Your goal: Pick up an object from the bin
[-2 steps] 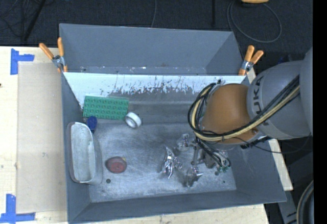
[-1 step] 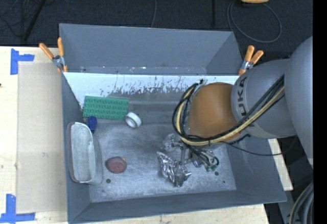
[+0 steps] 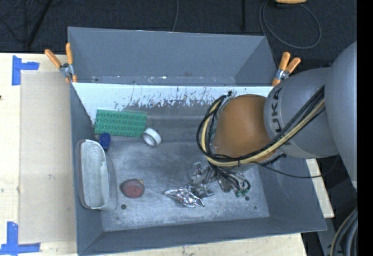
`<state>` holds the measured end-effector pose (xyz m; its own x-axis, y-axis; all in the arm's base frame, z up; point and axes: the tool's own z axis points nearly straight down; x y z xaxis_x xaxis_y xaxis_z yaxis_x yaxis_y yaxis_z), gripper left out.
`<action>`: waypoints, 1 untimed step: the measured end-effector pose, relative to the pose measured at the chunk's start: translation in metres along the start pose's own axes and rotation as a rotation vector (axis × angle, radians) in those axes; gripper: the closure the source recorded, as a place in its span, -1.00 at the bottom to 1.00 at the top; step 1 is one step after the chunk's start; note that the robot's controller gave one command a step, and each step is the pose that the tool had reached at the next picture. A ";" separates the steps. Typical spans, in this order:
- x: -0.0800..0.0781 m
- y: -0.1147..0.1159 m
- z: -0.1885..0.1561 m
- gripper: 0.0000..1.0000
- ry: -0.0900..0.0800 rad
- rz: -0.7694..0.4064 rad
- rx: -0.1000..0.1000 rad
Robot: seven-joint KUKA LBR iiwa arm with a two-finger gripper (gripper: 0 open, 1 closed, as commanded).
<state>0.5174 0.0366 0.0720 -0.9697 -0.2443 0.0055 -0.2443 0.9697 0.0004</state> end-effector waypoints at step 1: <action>-0.001 0.000 0.001 -1.00 -0.008 0.000 0.001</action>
Offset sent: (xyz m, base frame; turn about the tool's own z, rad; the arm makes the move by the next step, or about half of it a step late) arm 0.0000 0.0000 0.0000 0.0000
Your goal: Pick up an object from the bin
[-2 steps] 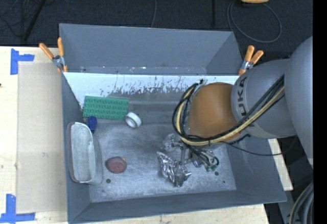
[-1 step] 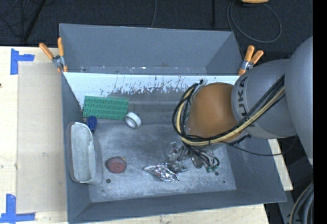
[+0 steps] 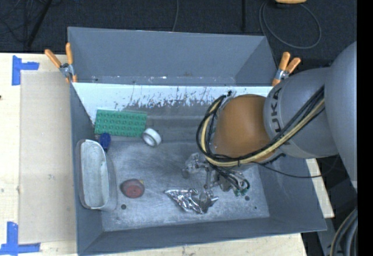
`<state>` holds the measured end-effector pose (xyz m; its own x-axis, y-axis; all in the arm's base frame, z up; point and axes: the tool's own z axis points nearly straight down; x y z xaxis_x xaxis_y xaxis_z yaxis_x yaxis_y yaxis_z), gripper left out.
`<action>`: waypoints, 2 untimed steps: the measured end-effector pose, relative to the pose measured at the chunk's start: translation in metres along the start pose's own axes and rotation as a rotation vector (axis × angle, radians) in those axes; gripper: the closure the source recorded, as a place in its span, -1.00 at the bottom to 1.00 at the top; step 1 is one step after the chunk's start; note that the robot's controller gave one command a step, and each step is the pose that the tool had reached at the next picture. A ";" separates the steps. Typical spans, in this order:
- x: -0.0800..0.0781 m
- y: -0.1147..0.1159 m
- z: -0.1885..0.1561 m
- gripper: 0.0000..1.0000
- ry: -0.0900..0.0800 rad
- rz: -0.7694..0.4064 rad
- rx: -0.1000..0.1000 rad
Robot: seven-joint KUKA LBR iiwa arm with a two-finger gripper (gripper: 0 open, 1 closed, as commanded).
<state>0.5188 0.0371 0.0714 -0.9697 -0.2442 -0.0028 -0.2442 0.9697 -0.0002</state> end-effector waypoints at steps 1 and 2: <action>-0.006 0.049 0.000 -1.00 -0.001 -0.059 -0.001; -0.005 0.049 0.000 1.00 0.009 -0.058 -0.001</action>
Offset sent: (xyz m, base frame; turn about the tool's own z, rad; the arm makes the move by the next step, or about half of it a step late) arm -0.0071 0.0472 -0.0014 -0.0551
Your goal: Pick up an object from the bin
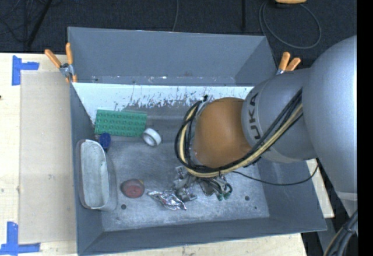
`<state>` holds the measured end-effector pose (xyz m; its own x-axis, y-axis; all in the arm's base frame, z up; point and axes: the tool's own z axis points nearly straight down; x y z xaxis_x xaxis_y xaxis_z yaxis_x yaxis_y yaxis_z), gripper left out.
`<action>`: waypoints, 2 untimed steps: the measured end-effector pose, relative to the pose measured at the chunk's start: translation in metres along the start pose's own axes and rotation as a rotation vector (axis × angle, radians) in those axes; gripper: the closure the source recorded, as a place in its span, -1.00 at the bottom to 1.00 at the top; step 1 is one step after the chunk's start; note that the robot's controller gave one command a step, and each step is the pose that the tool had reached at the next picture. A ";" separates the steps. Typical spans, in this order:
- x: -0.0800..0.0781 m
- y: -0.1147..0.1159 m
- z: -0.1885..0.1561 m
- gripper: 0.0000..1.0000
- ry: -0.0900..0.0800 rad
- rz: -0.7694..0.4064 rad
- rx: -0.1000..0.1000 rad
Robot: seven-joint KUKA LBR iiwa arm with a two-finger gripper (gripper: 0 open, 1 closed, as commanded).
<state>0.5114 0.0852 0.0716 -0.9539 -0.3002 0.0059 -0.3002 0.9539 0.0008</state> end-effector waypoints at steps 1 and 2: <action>-0.001 0.000 0.000 -1.00 -0.008 0.000 0.001; 0.000 0.000 0.000 1.00 0.000 -0.001 0.000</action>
Offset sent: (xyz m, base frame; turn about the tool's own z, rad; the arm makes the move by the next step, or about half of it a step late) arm 0.0000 0.0000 0.0000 0.0000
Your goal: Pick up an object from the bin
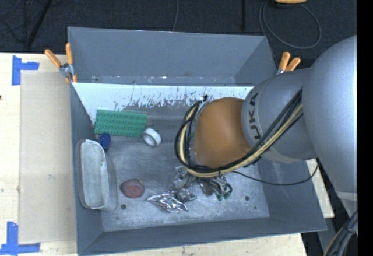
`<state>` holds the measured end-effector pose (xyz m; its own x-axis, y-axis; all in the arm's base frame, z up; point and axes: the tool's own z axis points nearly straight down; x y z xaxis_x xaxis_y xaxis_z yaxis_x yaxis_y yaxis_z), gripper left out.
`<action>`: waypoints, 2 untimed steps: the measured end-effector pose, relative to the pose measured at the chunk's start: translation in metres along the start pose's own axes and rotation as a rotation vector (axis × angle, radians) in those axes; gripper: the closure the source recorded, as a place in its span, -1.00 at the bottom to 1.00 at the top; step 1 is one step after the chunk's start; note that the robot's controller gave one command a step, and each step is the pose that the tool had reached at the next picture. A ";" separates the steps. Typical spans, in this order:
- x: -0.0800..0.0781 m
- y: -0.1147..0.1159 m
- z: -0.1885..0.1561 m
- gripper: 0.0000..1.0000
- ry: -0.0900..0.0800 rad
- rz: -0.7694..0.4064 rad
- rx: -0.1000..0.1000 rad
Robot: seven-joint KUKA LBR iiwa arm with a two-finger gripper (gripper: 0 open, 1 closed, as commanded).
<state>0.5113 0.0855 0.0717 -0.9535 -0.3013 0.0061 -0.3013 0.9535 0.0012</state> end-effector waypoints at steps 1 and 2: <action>-0.001 0.000 0.001 -1.00 -0.008 0.000 0.001; -0.001 0.034 0.001 -1.00 -0.008 -0.252 0.002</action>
Offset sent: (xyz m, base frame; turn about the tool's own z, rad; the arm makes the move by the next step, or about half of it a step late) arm 0.0000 0.0000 0.0000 0.0000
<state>0.5019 0.1180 0.0708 -0.8483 -0.5296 -0.0018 -0.5296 0.8483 -0.0002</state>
